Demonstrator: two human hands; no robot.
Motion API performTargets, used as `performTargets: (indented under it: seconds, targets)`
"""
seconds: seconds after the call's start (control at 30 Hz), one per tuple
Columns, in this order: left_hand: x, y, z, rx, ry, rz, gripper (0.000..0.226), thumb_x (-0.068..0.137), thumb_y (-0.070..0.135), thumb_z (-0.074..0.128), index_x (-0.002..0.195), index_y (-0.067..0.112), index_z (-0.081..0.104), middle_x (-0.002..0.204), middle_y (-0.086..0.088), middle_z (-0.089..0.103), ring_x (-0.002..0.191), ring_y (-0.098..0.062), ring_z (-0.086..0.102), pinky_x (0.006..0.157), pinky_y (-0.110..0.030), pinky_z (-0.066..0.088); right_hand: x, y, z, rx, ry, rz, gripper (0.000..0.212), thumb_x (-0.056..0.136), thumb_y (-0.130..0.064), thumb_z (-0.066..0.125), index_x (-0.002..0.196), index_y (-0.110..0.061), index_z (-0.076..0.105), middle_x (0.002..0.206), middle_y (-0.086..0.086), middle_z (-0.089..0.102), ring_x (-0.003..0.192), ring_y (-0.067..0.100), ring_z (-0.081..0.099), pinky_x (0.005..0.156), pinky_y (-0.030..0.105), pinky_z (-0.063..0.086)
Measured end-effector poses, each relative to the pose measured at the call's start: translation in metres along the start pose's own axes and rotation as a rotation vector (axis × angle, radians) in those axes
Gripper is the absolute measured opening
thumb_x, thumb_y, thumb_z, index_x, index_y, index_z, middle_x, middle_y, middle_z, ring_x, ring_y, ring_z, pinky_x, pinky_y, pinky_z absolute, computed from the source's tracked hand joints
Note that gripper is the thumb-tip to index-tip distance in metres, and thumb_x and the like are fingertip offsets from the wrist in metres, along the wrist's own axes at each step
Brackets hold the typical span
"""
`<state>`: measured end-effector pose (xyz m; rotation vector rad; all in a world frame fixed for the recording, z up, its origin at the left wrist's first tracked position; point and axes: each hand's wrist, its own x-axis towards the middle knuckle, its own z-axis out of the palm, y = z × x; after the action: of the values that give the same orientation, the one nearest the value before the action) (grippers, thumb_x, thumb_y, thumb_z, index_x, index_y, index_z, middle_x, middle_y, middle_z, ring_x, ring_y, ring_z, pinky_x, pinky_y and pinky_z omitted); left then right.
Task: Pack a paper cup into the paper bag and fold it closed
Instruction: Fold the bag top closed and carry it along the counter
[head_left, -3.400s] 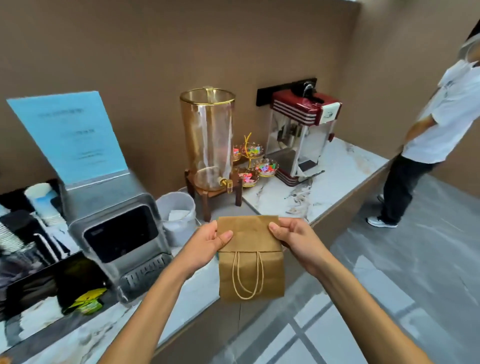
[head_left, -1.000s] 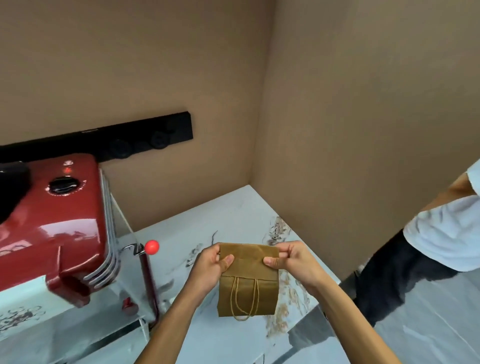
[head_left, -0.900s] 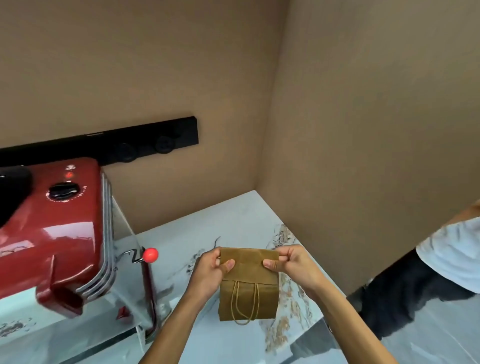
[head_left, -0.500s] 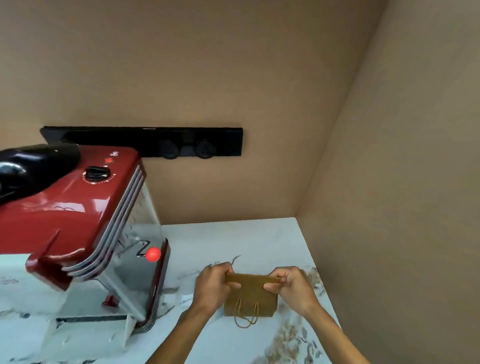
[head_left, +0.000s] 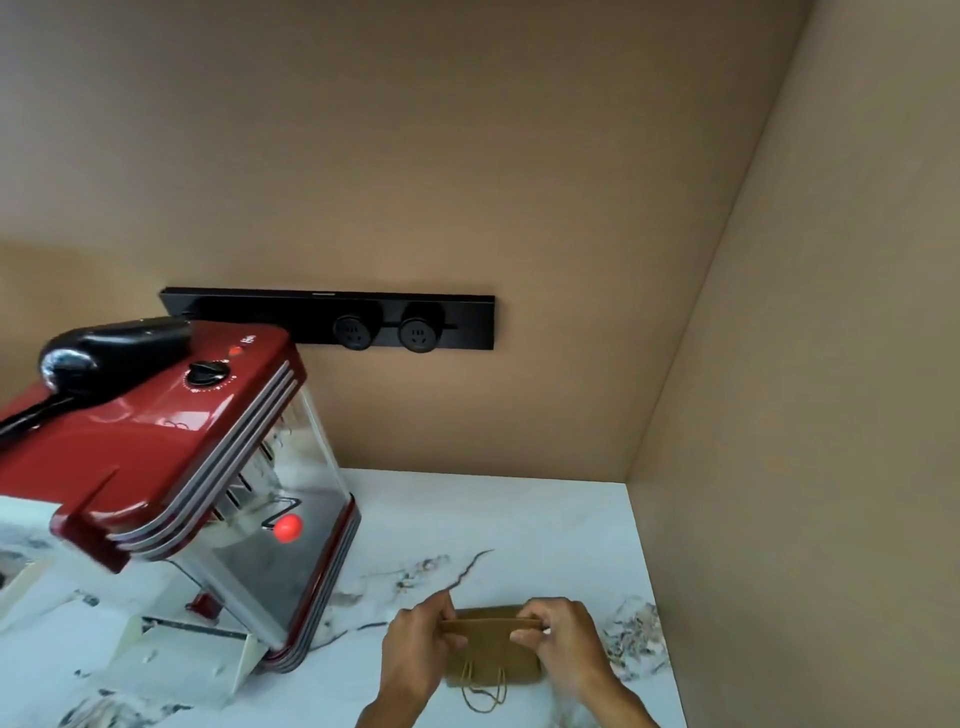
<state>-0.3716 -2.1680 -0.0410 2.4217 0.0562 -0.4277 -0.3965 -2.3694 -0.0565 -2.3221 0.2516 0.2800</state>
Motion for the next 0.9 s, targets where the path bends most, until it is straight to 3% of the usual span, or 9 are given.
performTargets:
  seconds: [0.07, 0.17, 0.33, 0.53, 0.6, 0.73, 0.9]
  targets:
    - [0.004, -0.004, 0.001, -0.003, -0.006, -0.009, 0.028, 0.072, 0.015, 0.073, 0.065, 0.029, 0.048, 0.074, 0.002, 0.076, 0.079, -0.018, 0.067, 0.054, -0.021, 0.038, 0.002, -0.001, 0.002, 0.000, -0.010, 0.015, 0.030, 0.075, -0.034, 0.080, 0.055, -0.041, 0.058, 0.079, -0.008, 0.075, 0.081, 0.007, 0.069, 0.075, 0.023, 0.052]
    - [0.010, -0.007, 0.000, -0.024, -0.038, -0.022, 0.018, 0.068, 0.013, 0.061, 0.067, 0.029, 0.051, 0.075, 0.004, 0.077, 0.081, -0.018, 0.068, 0.059, -0.026, 0.045, 0.003, -0.003, 0.007, 0.063, -0.019, 0.073, 0.027, 0.075, -0.028, 0.081, 0.058, -0.034, 0.062, 0.070, -0.007, 0.071, 0.070, 0.006, 0.066, 0.068, 0.023, 0.051]
    - [0.019, -0.008, -0.002, -0.052, -0.041, -0.018, 0.029, 0.076, 0.005, 0.067, 0.067, 0.028, 0.052, 0.080, -0.002, 0.075, 0.082, -0.023, 0.071, 0.070, -0.034, 0.056, 0.008, -0.006, 0.011, 0.117, 0.002, 0.127, 0.023, 0.076, -0.021, 0.081, 0.060, -0.025, 0.065, 0.060, -0.009, 0.065, 0.059, 0.001, 0.057, 0.058, 0.018, 0.043]
    - [0.025, -0.013, 0.000, 0.017, -0.118, 0.030, 0.028, 0.076, 0.013, 0.071, 0.076, 0.032, 0.051, 0.092, -0.004, 0.074, 0.083, -0.022, 0.065, 0.074, -0.031, 0.054, 0.009, 0.001, 0.016, 0.117, 0.000, 0.176, 0.027, 0.072, -0.017, 0.084, 0.057, -0.024, 0.063, 0.052, -0.011, 0.060, 0.054, 0.000, 0.053, 0.056, 0.016, 0.042]
    - [0.026, -0.012, -0.001, 0.054, -0.127, 0.060, 0.023, 0.075, 0.016, 0.070, 0.081, 0.032, 0.055, 0.094, -0.002, 0.075, 0.092, -0.023, 0.067, 0.078, -0.033, 0.055, 0.007, 0.000, 0.017, 0.105, 0.018, 0.187, 0.028, 0.069, -0.018, 0.084, 0.054, -0.025, 0.062, 0.048, -0.014, 0.058, 0.052, -0.002, 0.052, 0.055, 0.014, 0.042]
    - [0.034, -0.007, -0.007, 0.245, -0.167, 0.147, 0.035, 0.074, 0.022, 0.067, 0.106, 0.035, 0.070, 0.108, 0.008, 0.076, 0.107, -0.016, 0.067, 0.087, -0.027, 0.053, 0.010, -0.007, 0.015, 0.021, -0.008, 0.201, 0.025, 0.069, -0.024, 0.084, 0.057, -0.030, 0.062, 0.062, -0.012, 0.063, 0.062, 0.001, 0.057, 0.062, 0.014, 0.046]
    - [0.051, 0.004, -0.010, 0.439, -0.271, 0.223, 0.039, 0.070, 0.031, 0.069, 0.108, 0.029, 0.073, 0.113, 0.000, 0.075, 0.115, -0.023, 0.065, 0.092, -0.031, 0.052, 0.018, -0.023, 0.009, -0.158, -0.092, 0.201, 0.021, 0.063, -0.032, 0.085, 0.062, -0.038, 0.065, 0.074, -0.013, 0.068, 0.079, 0.009, 0.068, 0.067, 0.019, 0.049]
